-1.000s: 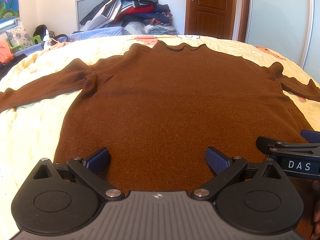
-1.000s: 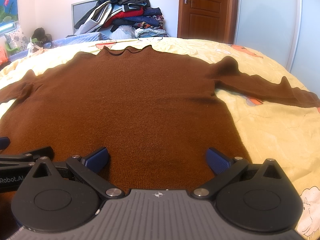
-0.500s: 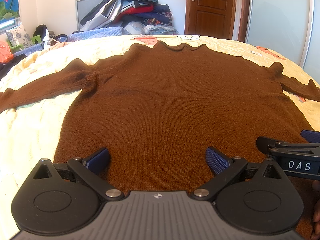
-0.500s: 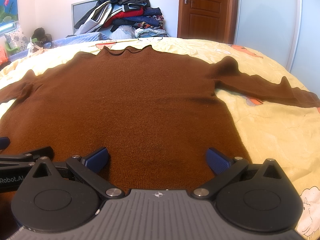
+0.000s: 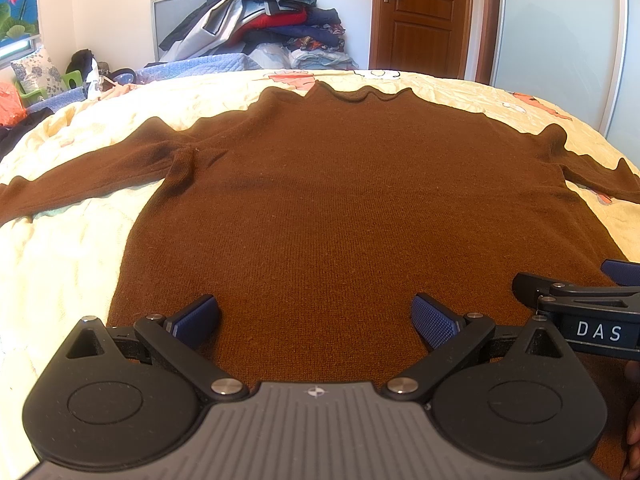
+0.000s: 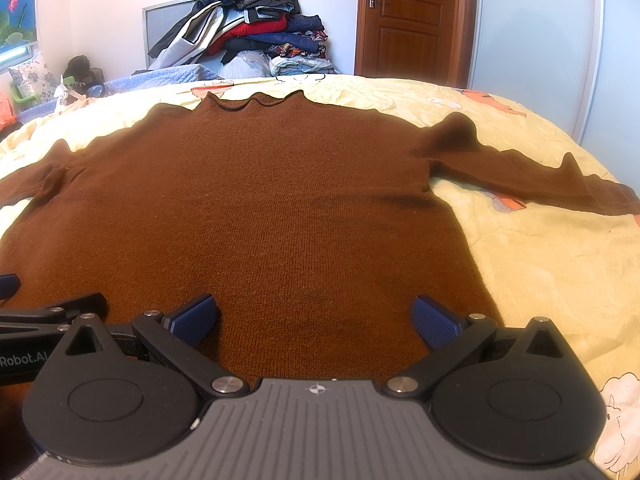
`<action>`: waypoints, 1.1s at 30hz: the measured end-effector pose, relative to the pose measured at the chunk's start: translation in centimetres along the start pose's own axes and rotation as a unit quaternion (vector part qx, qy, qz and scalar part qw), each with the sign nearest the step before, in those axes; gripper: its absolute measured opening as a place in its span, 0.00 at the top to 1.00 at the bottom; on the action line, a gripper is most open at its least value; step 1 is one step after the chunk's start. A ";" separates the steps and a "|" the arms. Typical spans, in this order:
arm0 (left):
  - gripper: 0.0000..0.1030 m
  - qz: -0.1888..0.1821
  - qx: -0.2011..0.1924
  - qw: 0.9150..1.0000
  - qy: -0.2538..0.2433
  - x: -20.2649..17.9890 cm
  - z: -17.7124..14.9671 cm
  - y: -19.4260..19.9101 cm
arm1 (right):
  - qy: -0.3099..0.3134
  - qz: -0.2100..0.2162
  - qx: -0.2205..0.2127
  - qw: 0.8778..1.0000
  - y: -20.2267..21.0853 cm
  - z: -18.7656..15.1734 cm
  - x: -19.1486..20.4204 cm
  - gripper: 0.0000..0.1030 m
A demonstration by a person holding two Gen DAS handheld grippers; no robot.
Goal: Fold small clothes
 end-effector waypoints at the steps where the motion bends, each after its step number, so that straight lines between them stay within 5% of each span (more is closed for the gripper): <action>1: 0.00 0.000 0.000 1.000 0.000 0.0 0.0 0.0 | 0.000 0.000 0.000 1.000 0.0 0.0 0.0 0.00; 16: 0.00 0.000 0.000 1.000 0.000 0.0 0.0 0.0 | 0.002 0.017 0.006 1.000 0.3 0.4 -0.7 0.00; 20: 0.00 -0.001 0.000 1.000 0.000 0.0 0.0 0.0 | -0.105 0.061 -0.020 0.992 1.8 1.8 -6.3 0.00; 27: 0.00 -0.001 0.000 1.000 0.000 -0.3 0.0 0.1 | -0.325 0.030 -0.074 0.942 2.6 3.0 -25.5 0.00; 30: 0.00 -0.001 0.000 1.000 0.000 -0.3 0.0 0.1 | -0.430 0.009 -0.089 0.898 1.9 1.5 -34.3 0.01; 33: 0.00 -0.001 0.000 1.000 0.000 -0.3 0.0 0.1 | -0.507 -0.018 -0.083 0.858 0.4 0.2 -40.9 0.13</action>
Point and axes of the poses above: each gripper's, at about its wrist camera, not at the fingertips, and y roughly against the way its jaws point, x to its left, z to its top, the point moved 1 cm from there along -y, roughly the way its jaws point, and after that the axes turned 7 degrees about y, right-handed, at the moved point
